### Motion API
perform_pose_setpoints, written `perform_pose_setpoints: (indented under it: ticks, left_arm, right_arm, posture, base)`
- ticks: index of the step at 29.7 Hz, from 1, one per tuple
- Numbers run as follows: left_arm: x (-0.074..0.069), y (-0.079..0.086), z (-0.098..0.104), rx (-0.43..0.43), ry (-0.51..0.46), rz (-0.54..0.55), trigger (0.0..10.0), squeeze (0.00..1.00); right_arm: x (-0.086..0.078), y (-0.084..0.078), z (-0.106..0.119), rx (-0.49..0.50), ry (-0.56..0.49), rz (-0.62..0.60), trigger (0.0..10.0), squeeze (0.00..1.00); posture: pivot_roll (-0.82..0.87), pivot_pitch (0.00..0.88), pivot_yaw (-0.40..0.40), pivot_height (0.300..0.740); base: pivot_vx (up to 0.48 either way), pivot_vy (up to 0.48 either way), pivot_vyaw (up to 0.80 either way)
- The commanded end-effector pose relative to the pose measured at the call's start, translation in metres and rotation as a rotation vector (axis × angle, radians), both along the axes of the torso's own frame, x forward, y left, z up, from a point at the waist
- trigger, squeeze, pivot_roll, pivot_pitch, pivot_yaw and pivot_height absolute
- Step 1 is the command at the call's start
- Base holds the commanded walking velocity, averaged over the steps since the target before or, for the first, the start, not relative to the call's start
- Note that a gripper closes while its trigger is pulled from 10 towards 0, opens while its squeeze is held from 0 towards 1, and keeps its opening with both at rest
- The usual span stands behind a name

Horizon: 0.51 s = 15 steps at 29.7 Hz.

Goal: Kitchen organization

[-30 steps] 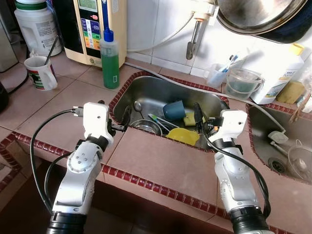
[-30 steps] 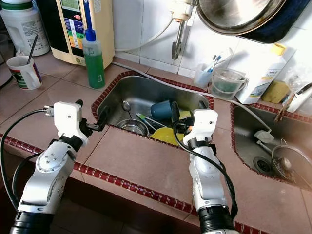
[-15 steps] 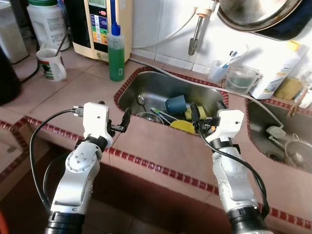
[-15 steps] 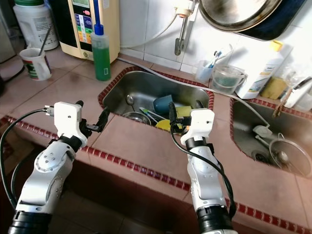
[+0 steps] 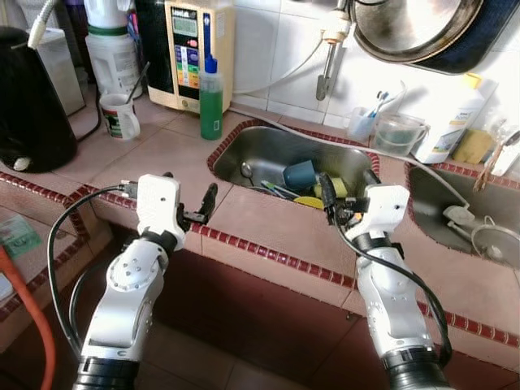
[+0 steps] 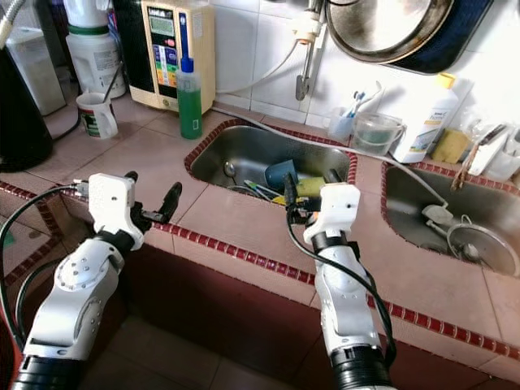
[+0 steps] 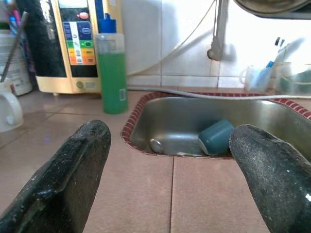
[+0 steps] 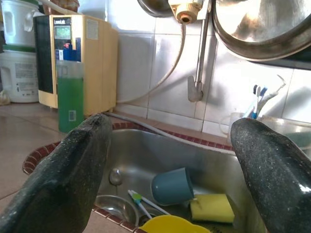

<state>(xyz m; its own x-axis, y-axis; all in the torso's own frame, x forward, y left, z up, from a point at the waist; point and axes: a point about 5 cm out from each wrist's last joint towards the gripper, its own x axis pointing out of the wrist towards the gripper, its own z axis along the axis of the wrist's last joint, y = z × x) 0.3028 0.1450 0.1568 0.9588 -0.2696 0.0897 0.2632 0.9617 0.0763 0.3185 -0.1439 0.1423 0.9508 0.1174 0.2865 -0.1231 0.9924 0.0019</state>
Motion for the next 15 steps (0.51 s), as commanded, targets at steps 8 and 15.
perform_pose_setpoints:
  ticks: [8,15]
  left_arm:
    - [0.0016,-0.0027,0.0063,0.011,-0.012,-0.022,10.0,0.0]
    - [0.0016,-0.0029,0.0067,0.015,-0.018,-0.027,10.0,0.0]
  right_arm:
    - [0.0005,-0.0057,0.0042,0.0,-0.011,-0.017,10.0,0.0]
    - [0.0005,-0.0058,0.0042,0.002,-0.01,-0.019,10.0,0.0]
  posture:
    - [-0.13,0.014,-0.064,0.732]
    - [-0.13,0.017,-0.062,0.732]
  base:
    - [0.0,0.0,0.0]
    - [0.0,0.0,0.0]
